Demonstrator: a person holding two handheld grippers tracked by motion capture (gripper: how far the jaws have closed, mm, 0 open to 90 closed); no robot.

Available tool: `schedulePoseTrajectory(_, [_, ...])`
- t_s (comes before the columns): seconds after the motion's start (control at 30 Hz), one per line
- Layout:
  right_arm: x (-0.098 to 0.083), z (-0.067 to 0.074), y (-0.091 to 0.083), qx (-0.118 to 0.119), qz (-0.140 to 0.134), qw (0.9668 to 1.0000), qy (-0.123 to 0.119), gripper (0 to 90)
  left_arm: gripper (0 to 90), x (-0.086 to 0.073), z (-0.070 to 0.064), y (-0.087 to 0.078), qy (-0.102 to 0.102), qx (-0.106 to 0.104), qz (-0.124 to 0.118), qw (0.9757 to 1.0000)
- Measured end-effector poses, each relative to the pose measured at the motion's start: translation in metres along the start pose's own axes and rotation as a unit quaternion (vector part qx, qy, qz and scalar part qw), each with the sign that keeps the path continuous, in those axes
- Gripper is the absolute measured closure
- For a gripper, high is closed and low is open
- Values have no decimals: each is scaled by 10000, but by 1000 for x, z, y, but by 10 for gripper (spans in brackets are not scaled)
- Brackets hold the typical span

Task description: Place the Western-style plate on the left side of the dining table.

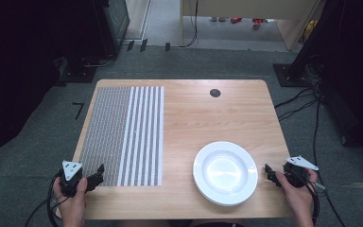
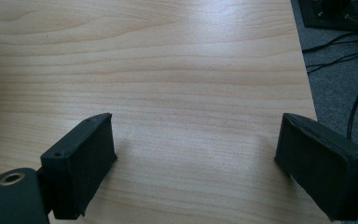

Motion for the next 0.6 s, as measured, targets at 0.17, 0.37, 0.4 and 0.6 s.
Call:
schedulePoseTrajectory(0.17, [0,1,0,18,-4,10000,-37,105,179,3,-10,-1,17,-81,-23,10000])
schedulePoseTrajectory(0.37, [0,1,0,19,-8,10000,-35,105,179,8,-29,-2,101,-289,-44,9995])
schedulePoseTrajectory(0.4, [0,1,0,19,-8,10000,-35,105,179,8,-29,-2,101,-289,-44,9995])
schedulePoseTrajectory(0.6, [0,1,0,17,-6,10000,-37,105,179,11,-48,-1,168,-461,-48,9988])
Point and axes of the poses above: each handheld gripper's, and its own axes: y roughly forward along the jaws, x roughly out of its top, z roughly to its left, the point moved 4 cm from there along y, roughly forward along the jaws, and after that the axes turned 14 degrees about -y, right-handed, at the moved point
